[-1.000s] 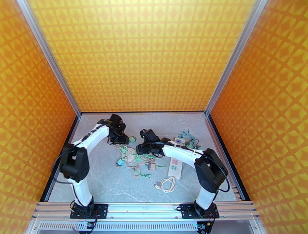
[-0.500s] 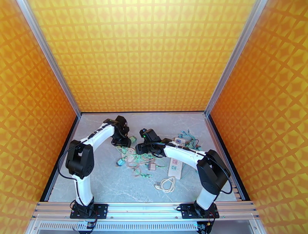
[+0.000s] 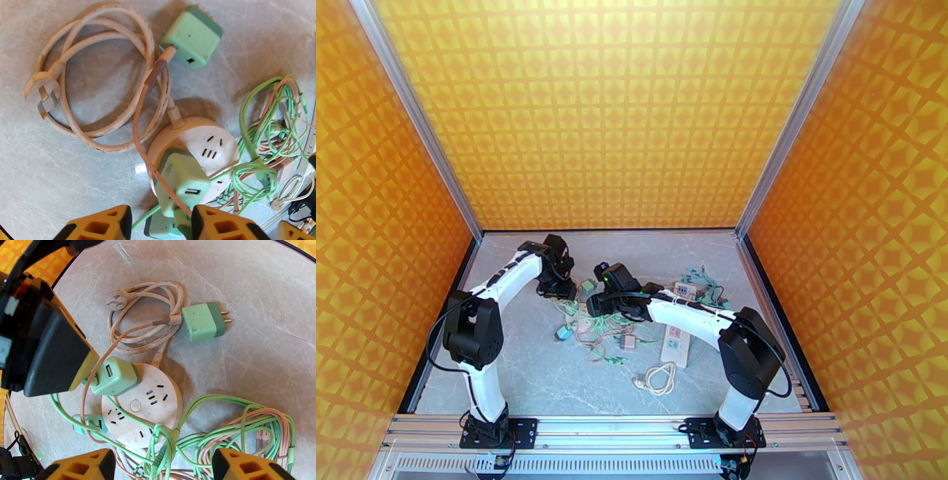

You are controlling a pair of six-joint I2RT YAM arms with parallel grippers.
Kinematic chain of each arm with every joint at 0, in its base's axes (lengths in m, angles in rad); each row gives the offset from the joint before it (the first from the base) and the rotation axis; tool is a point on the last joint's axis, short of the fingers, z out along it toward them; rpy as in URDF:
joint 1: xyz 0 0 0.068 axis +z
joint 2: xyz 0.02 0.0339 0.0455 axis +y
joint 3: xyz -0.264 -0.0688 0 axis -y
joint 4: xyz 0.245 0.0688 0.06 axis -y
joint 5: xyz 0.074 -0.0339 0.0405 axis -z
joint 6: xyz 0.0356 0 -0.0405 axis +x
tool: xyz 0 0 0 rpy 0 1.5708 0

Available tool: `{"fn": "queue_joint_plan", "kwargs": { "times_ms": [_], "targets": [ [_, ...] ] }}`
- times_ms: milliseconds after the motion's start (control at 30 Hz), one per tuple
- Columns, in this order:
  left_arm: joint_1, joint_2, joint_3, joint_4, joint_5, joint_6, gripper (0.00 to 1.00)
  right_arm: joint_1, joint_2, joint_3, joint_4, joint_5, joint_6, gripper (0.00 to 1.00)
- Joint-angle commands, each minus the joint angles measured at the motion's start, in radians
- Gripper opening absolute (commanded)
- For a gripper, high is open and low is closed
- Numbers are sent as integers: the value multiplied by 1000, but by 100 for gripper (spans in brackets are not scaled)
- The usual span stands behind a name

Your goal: Pull the plug off the socket

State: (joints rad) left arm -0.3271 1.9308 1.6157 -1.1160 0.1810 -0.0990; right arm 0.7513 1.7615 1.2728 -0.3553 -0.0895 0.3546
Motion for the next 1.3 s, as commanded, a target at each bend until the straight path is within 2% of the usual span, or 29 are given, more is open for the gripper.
{"fn": "queue_joint_plan", "kwargs": {
  "times_ms": [0,167,700,967,1133,1267],
  "targets": [
    [-16,24,10,-52,-3,45,46,-1,6,5,-11,12,-14,67],
    [-31,31,12,-56,30,59,46,-1,15,4,-6,9,-7,67],
    [-51,110,56,-65,17,61,46,-1,10,-8,-5,14,1,67],
    [-10,28,83,-21,27,2,49,-1,8,-7,-9,8,-1,67],
    [56,-72,42,69,36,-100,50,7,24,1,-24,-13,8,66],
    [107,-167,-28,155,61,-181,51,12,62,-23,10,-99,85,57]
  ]
}}
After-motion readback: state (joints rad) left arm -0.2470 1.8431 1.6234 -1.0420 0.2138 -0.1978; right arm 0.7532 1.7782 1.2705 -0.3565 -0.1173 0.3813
